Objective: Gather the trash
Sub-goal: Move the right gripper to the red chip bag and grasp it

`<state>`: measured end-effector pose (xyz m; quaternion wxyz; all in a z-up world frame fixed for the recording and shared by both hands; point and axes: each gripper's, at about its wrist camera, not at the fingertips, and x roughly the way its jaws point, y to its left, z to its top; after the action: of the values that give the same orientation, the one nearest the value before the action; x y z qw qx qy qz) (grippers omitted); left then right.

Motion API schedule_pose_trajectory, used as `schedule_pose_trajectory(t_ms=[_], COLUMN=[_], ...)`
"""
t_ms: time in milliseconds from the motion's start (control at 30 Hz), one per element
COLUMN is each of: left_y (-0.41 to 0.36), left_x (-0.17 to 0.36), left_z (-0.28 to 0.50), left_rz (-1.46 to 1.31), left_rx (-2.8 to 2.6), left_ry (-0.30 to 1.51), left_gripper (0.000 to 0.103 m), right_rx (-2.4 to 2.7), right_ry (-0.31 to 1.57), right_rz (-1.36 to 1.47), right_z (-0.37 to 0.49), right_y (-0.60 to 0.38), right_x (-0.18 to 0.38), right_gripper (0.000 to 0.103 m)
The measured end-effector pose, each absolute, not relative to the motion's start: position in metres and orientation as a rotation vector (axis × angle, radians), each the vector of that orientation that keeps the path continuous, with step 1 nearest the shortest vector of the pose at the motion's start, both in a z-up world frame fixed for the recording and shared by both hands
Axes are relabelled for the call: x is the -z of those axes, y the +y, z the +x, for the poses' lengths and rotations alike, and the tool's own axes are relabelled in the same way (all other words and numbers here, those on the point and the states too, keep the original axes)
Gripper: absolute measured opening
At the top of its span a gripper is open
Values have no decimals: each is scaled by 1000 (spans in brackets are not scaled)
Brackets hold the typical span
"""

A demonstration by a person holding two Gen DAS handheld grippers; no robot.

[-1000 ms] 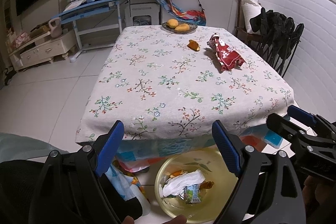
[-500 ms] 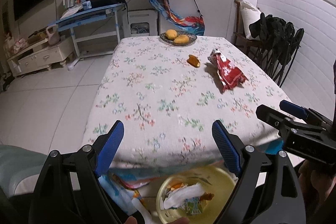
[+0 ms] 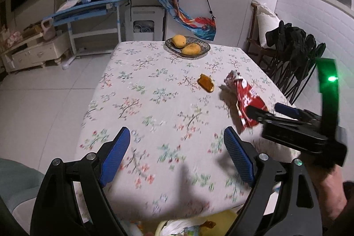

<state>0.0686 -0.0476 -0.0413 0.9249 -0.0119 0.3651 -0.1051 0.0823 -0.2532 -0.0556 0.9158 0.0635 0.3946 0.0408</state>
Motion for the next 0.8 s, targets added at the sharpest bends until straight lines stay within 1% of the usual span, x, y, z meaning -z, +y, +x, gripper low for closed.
schedule_pose_trajectory(t_ms=[333, 367, 400, 433, 567, 800], left_y=[-73, -75, -79, -81, -89, -118], left_x=[51, 52, 54, 56, 64, 79], left_z=[131, 136, 143, 149, 175, 215], left_rz=[-44, -42, -40, -41, -64, -106], left_rx=[226, 225, 224, 222, 204, 186], left_ry=[788, 792, 798, 805, 840, 901], left_gripper=[84, 84, 84, 84, 84, 84], right_rx=[-78, -88, -105, -117, -133, -140], right_ry=[918, 925, 941, 942, 936, 922], right_rz=[135, 139, 163, 181, 187, 248], right_z=[125, 124, 124, 124, 117, 111], right_y=[-270, -271, -275, -278, -286, -302], right_x=[75, 76, 78, 79, 73, 73], right_gripper=[84, 77, 67, 67, 60, 59])
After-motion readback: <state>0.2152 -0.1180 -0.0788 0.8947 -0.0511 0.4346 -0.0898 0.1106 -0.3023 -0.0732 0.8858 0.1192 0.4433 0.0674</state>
